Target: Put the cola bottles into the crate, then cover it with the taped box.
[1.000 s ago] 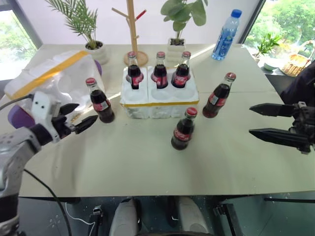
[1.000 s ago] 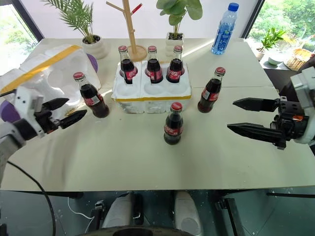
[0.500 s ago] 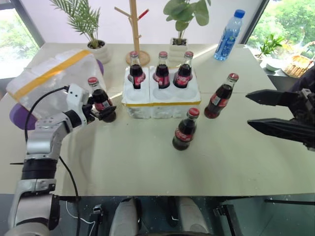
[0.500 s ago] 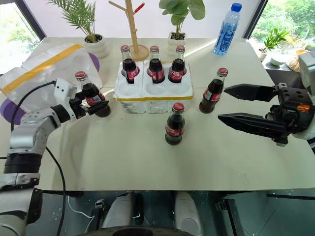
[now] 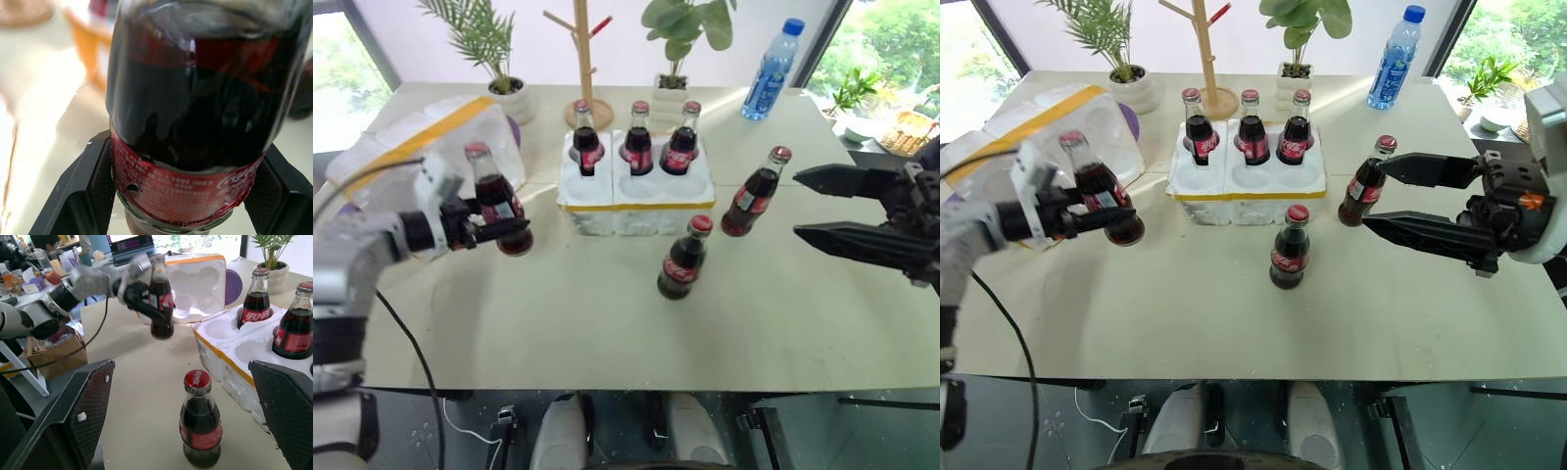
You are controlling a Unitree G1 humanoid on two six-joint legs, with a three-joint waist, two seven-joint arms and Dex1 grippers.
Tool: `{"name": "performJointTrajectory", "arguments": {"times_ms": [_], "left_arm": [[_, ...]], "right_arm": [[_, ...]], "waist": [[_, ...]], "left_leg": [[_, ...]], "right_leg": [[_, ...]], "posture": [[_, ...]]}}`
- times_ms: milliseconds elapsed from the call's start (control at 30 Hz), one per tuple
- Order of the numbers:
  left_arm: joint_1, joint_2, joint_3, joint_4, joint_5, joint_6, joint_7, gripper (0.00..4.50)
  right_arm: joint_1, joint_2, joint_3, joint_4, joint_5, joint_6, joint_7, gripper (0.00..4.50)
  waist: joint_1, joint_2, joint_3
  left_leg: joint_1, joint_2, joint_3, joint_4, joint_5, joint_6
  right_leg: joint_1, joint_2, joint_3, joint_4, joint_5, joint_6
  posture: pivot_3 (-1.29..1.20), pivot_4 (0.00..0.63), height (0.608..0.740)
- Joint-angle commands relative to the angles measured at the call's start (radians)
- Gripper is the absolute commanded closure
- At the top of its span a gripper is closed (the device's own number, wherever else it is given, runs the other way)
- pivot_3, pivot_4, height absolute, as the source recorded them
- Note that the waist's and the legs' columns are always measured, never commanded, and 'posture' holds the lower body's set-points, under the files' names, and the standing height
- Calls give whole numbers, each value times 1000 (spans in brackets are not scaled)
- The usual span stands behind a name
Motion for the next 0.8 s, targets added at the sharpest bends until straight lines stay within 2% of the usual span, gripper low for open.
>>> {"name": "performJointTrajectory", "arguments": {"times_ms": [33, 133, 300, 500, 800], "left_arm": [[-209, -60, 3, 83, -30, -17, -6, 1686], [-364, -189, -65, 269, 71, -137, 24, 1686], [-480, -364, -170, 506, 202, -298, -2, 1686], [-507, -413, -246, 678, 344, -458, -43, 1686], [-458, -470, -279, 701, 446, -562, -29, 1686]], "right_arm": [[-18, 2, 4, -12, -27, -45, -19, 0], [-26, 26, 14, -9, -17, -57, -63, 0], [-3, 45, 9, -31, -14, -67, -86, 0], [20, 57, -6, -32, -34, -79, -122, 0], [63, 76, 18, -35, -100, -122, -121, 0]], "waist": [[2, 0, 0], [10, 0, -1], [7, 1, -1], [-12, 0, 0], [-5, 0, 0]], "left_leg": [[0, -1, 0, 1, 0, 0], [0, -2, -1, 5, 0, 1], [-2, -1, 0, 10, -2, 4], [-7, 0, -1, 11, -3, 5], [-10, 0, -1, 14, -3, 5]], "right_leg": [[1, -1, 0, 0, 0, 0], [3, 0, 0, 0, 2, 4], [3, 2, 1, 0, 2, 5], [-2, 3, 1, 1, 3, 7], [-2, 1, 1, 1, 3, 7]], "posture": [[0, 150, 740], [0, 150, 740], [0, 150, 740], [0, 150, 740], [0, 150, 740]]}}
